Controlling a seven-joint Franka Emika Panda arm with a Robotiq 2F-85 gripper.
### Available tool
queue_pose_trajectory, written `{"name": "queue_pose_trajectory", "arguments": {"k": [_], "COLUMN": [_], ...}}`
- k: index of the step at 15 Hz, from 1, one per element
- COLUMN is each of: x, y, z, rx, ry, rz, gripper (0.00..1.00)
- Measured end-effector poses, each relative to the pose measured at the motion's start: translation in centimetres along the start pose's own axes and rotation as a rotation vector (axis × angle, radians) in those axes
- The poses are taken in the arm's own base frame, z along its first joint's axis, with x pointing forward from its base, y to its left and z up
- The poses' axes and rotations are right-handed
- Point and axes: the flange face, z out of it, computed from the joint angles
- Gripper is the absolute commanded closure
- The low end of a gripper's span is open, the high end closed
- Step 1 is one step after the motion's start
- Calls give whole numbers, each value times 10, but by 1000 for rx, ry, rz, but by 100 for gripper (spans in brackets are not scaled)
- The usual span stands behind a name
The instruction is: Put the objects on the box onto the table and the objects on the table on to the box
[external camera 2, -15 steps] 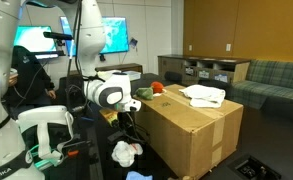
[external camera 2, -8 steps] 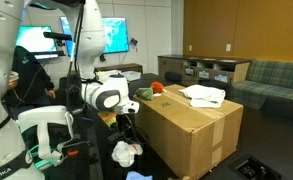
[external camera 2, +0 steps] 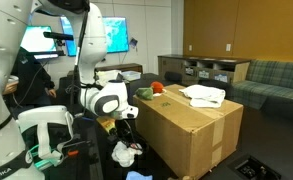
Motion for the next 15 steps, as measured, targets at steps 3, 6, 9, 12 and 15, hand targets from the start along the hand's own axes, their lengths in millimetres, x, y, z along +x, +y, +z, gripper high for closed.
{"name": "queue_pose_trajectory", "arguments": {"k": [3, 6, 9, 12, 15], "x": [-3, -5, -4, -1, 1], "y": [6, 6, 7, 8, 9], "z": [10, 24, 40, 53, 61], "rx": [-23, -28, -28, -29, -30], "ry": [-7, -14, -16, -15, -20], "rz": [5, 11, 20, 33, 40], "gripper": [0, 0, 0, 0, 21]}}
